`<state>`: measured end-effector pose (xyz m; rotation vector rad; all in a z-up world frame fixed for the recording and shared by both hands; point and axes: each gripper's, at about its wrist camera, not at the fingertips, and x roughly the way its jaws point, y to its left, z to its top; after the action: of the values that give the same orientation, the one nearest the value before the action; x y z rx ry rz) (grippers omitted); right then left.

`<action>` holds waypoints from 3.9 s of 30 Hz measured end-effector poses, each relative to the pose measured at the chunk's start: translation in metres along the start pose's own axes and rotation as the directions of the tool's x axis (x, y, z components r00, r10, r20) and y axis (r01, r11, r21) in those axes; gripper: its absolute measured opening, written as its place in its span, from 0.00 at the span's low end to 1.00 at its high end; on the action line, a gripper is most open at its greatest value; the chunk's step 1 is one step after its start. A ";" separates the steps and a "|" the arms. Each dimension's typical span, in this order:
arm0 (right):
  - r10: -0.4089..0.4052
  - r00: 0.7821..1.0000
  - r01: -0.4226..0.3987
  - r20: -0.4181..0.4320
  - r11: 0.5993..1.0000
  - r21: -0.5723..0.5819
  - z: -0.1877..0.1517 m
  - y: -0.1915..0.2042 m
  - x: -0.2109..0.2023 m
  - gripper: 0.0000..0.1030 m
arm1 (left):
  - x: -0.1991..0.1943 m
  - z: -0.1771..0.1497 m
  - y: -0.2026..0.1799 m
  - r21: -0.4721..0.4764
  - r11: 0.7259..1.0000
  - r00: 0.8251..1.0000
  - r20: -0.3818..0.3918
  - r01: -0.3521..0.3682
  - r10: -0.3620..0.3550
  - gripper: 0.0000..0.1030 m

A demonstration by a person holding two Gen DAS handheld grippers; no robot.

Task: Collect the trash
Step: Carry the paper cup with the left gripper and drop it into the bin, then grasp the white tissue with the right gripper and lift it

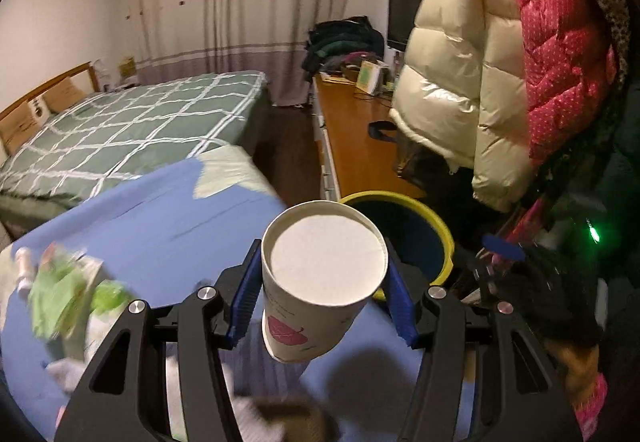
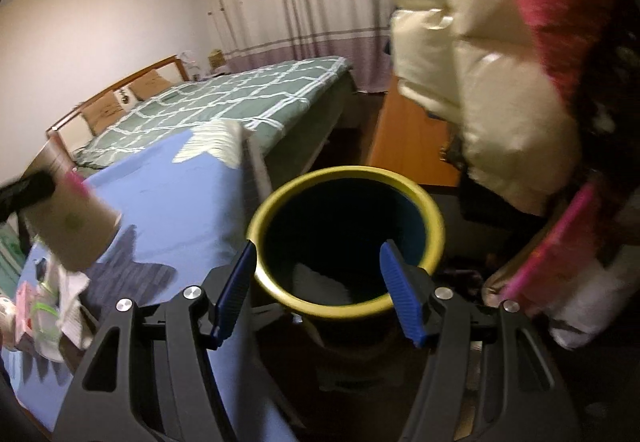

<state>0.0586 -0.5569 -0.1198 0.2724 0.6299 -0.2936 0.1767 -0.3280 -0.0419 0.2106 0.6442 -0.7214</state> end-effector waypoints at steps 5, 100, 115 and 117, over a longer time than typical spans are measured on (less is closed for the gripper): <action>-0.035 0.999 0.035 0.004 0.999 0.022 -0.008 -0.024 -0.011 0.61 | 0.061 0.027 -0.037 0.021 0.999 0.997 -0.068 0.032 -0.030 0.54; 0.297 0.864 -0.466 -0.407 0.779 -0.420 -0.038 0.303 0.067 0.08 | -0.198 -0.171 0.201 -0.486 0.775 0.891 -0.017 -0.404 0.454 0.95; 0.368 0.915 -0.403 -0.166 0.841 -0.361 0.033 0.251 0.015 0.05 | -0.189 -0.172 0.203 -0.480 0.784 0.900 -0.029 -0.394 0.434 0.95; 0.343 0.930 -0.368 -0.133 0.863 -0.347 0.044 0.236 0.013 0.05 | -0.187 -0.171 0.203 -0.476 0.787 0.901 -0.030 -0.393 0.432 0.95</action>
<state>0.1741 -0.3557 -0.0560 0.0330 0.6742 0.1942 0.1251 -0.0082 -0.0692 -0.1321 0.6488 -0.1296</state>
